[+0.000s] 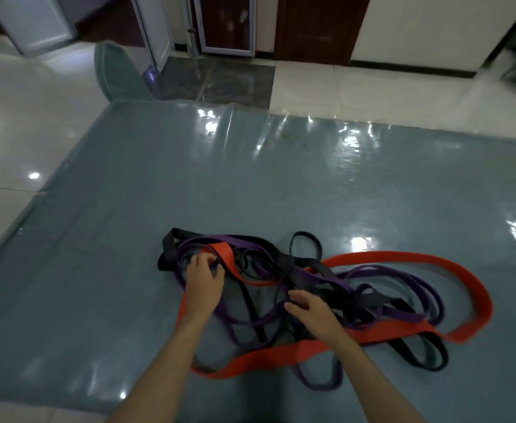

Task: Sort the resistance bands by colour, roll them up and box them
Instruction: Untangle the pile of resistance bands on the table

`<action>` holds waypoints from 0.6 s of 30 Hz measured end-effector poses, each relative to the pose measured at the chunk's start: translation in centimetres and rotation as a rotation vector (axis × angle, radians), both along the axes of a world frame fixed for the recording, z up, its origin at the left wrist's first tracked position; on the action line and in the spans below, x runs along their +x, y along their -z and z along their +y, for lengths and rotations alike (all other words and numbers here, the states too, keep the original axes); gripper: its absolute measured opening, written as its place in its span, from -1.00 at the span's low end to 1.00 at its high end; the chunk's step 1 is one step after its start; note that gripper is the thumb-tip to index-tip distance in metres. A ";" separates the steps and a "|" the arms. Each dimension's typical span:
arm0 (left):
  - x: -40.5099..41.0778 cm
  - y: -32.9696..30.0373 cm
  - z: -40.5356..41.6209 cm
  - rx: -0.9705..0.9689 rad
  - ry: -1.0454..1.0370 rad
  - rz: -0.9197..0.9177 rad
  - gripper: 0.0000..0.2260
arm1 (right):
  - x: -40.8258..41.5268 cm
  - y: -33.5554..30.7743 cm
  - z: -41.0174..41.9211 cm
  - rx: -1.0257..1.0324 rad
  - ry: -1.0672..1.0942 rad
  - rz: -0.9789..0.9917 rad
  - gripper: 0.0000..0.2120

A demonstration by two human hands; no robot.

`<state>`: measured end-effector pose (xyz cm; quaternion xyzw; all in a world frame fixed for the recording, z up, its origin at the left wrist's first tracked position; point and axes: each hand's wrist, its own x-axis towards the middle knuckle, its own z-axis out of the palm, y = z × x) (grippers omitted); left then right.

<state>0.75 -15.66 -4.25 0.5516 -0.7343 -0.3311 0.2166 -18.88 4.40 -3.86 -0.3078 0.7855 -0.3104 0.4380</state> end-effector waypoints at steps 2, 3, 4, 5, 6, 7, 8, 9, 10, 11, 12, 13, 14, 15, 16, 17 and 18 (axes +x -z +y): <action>-0.7 -0.3 -1.6 0.078 0.012 -0.088 -0.61 | 0.5 -0.1 0.0 0.023 -0.035 0.061 -0.54; -1.1 -0.7 -2.2 0.132 0.036 -0.112 -0.47 | 0.6 0.0 0.0 0.034 -0.060 0.104 -0.52; -1.6 -0.9 -2.6 0.185 0.061 -0.101 -0.34 | 0.7 -0.2 0.0 0.049 -0.088 0.143 -0.51; -2.0 -1.1 -2.8 0.208 0.091 -0.102 -0.26 | 0.7 -0.3 0.0 0.060 -0.109 0.174 -0.50; -2.3 -0.8 -3.0 0.194 0.119 -0.129 -0.23 | 0.6 -0.5 -0.1 0.071 -0.125 0.200 -0.50; -2.3 -0.5 -3.2 0.169 0.143 -0.200 -0.26 | 0.4 -0.6 -0.3 0.079 -0.142 0.223 -0.50; -2.3 0.2 -3.4 0.161 0.162 -0.257 -0.33 | 0.2 -0.8 -0.5 0.085 -0.164 0.244 -0.51; -2.0 0.8 -3.7 0.195 0.163 -0.261 -0.40 | -0.1 -0.9 -0.8 0.093 -0.185 0.257 -0.53; -1.7 1.5 -3.9 0.258 0.148 -0.194 -0.45 | -0.4 -1.0 -1.0 0.096 -0.195 0.259 -0.56; -1.3 2.0 -4.1 0.325 0.121 -0.108 -0.48 | -0.7 -1.0 -1.3 0.089 -0.188 0.252 -0.60; -1.0 2.3 -4.3 0.360 0.094 -0.024 -0.49 | -0.9 -0.9 -1.5 0.067 -0.167 0.245 -0.67; -0.7 2.4 -4.2 0.372 0.071 0.050 -0.50 | -1.1 -0.6 -1.7 0.041 -0.138 0.242 -0.75; -0.3 2.6 -4.1 0.366 0.046 0.104 -0.49 | -1.1 -0.5 -2.0 0.017 -0.110 0.242 -0.83; -0.2 2.2 -3.7 0.359 0.020 0.140 -0.47 | -1.2 -0.3 -2.2 0.002 -0.083 0.245 -0.86; 0.0 2.0 -3.3 0.359 -0.001 0.174 -0.45 | -1.2 -0.3 -2.5 -0.009 -0.061 0.243 -0.86; 0.1 1.7 -2.8 0.368 -0.021 0.207 -0.45 | -1.3 -0.3 -2.9 -0.019 -0.048 0.228 -0.85; 0.2 1.7 -2.3 0.378 -0.039 0.249 -0.46 | -1.4 -0.3 -3.2 -0.029 -0.042 0.202 -0.83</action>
